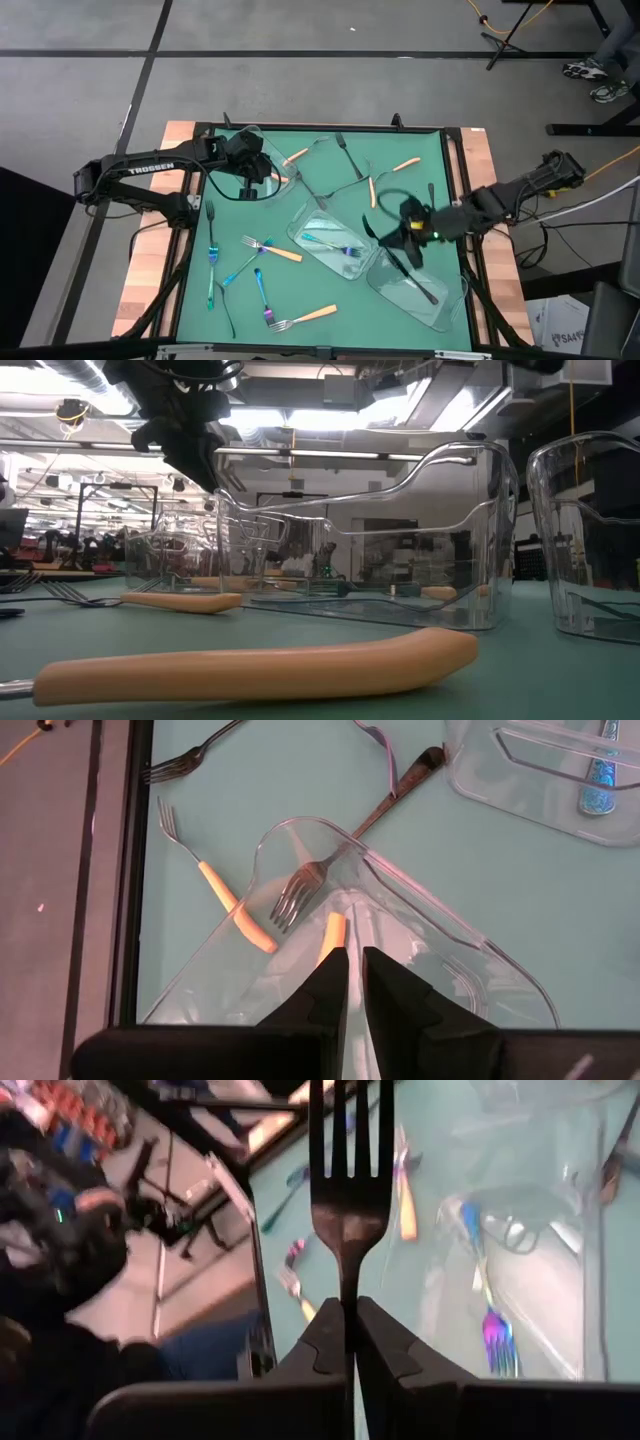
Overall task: Sort silverware by color (type)
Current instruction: Put the black fork into the bottom transparent bin
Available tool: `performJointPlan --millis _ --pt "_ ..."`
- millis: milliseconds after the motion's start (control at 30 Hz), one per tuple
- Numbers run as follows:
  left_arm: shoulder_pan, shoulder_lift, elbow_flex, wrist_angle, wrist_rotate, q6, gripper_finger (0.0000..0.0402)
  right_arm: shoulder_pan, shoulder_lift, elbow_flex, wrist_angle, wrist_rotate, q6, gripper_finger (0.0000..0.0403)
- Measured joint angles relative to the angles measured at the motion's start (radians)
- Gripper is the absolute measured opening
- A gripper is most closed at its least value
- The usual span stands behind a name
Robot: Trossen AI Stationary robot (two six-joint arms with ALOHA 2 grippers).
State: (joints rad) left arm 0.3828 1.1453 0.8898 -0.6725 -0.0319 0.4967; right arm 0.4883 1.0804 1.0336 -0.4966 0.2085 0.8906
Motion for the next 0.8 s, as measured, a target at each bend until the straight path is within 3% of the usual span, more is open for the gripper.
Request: performJointPlan --millis 267,600,800 --pt "0.0 0.0 0.0 0.0 0.0 0.002 0.0029 0.214 0.072 0.0 -0.124 0.16 0.146 0.0" --pt "0.0 0.0 0.0 0.0 0.0 0.002 0.0029 0.335 0.179 -0.001 -0.303 0.154 0.409 0.0" --pt "0.0 0.0 0.0 0.0 0.0 0.002 0.0029 0.352 0.244 -0.001 -0.318 0.096 0.453 0.0"
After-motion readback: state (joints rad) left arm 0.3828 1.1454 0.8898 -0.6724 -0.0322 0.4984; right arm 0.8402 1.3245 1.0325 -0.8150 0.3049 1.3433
